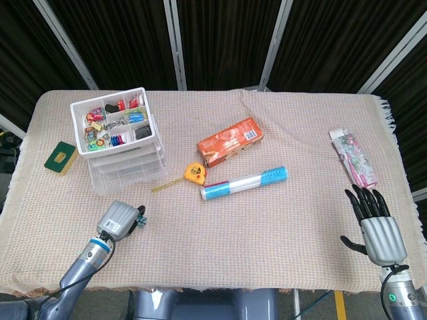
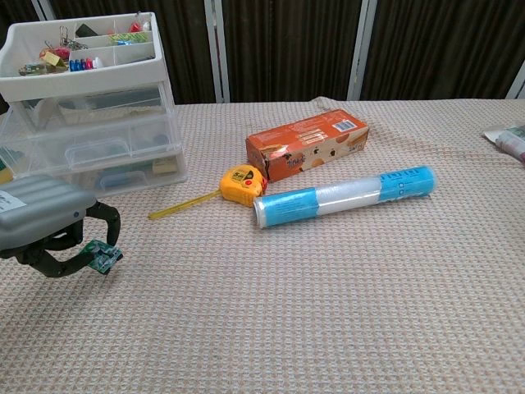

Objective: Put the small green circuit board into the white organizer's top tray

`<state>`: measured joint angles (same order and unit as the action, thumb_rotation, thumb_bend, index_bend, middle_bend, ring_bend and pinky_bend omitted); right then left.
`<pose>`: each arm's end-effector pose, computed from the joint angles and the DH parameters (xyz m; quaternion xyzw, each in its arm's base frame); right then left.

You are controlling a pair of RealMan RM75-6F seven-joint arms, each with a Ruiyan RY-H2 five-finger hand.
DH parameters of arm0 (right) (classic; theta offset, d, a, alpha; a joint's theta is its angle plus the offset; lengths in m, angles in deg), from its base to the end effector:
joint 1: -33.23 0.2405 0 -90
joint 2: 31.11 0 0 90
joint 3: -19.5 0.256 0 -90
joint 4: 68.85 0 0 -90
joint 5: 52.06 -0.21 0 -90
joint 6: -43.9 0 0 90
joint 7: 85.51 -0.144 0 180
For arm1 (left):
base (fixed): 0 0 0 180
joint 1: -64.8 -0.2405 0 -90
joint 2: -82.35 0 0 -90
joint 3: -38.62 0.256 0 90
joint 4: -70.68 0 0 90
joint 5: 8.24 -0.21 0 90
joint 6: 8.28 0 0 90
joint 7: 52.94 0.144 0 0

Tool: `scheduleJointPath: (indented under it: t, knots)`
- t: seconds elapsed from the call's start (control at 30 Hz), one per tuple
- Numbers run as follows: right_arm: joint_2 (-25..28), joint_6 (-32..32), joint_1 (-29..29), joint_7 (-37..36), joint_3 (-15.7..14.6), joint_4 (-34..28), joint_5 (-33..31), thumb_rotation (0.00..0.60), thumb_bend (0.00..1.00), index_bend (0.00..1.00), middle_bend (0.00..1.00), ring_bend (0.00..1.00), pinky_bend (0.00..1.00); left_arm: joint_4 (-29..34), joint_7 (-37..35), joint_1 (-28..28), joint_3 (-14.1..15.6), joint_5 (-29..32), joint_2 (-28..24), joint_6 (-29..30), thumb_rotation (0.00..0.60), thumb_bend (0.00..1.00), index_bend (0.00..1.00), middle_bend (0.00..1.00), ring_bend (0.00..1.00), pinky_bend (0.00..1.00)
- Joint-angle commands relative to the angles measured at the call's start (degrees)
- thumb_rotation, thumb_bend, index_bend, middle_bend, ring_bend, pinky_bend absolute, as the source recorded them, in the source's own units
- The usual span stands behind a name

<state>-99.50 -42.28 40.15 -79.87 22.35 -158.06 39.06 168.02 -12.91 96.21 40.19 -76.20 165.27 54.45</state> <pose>-0.2955 -0.1914 0.1376 0.6362 -0.3266 0.3982 0.5745 -0.1993 0.2517 -0.0073 -0.8074 -0.2986 -0.2489 0.4439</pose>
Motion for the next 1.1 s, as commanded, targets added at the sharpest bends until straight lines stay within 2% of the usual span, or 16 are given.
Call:
scheduleJointPath:
  t: [0.03, 0.37, 0.57, 0.77, 0.9, 1.1]
  knots:
    - [0.0, 0.0, 0.0, 0.0, 0.0, 0.0, 0.0, 0.6, 0.0, 0.04, 0.0, 0.0, 0.0, 1.9, 0.0, 0.1, -0.1, -1.6, -1.2, 0.9, 0.6, 0.5, 0.63, 1.0, 0.94, 0.73]
    - [-0.1, -0.1, 0.0, 0.0, 0.0, 0.1, 0.1, 0.6, 0.0, 0.04, 0.0, 0.0, 0.0, 11.7, 1.5, 1.2, -1.2, -5.8, -6.8, 2.6, 0.6, 0.5, 0.63, 1.0, 0.94, 0.73]
    - [-0.1, -0.1, 0.0, -0.1, -0.1, 0.1, 0.2, 0.6, 0.0, 0.04, 0.0, 0.0, 0.0, 17.7, 3.1, 2.9, -4.3, -6.2, -9.8, 3.3, 0.6, 0.5, 0.63, 1.0, 0.94, 0.73]
    - [0.0, 0.0, 0.0, -0.3, -0.1, 0.1, 0.3, 0.6, 0.0, 0.04, 0.0, 0.0, 0.0, 20.6, 4.4, 5.3, -8.7, -2.0, -13.9, 2.6, 0.6, 0.5, 0.63, 1.0, 0.94, 0.73]
    - [0.0, 0.1, 0.1, -0.3, -0.2, 0.1, 0.2, 0.6, 0.0, 0.04, 0.0, 0.0, 0.0, 20.7, 4.8, 6.8, -12.0, 1.8, -16.2, 2.8, 0.6, 0.5, 0.63, 1.0, 0.94, 0.73]
    - [0.1, 0.3, 0.1, -0.3, -0.2, 0.0, 0.1, 0.6, 0.0, 0.04, 0.0, 0.0, 0.0, 18.9, 4.8, 8.3, -15.1, 7.1, -18.5, 2.4, 0.6, 0.5, 0.63, 1.0, 0.94, 0.73]
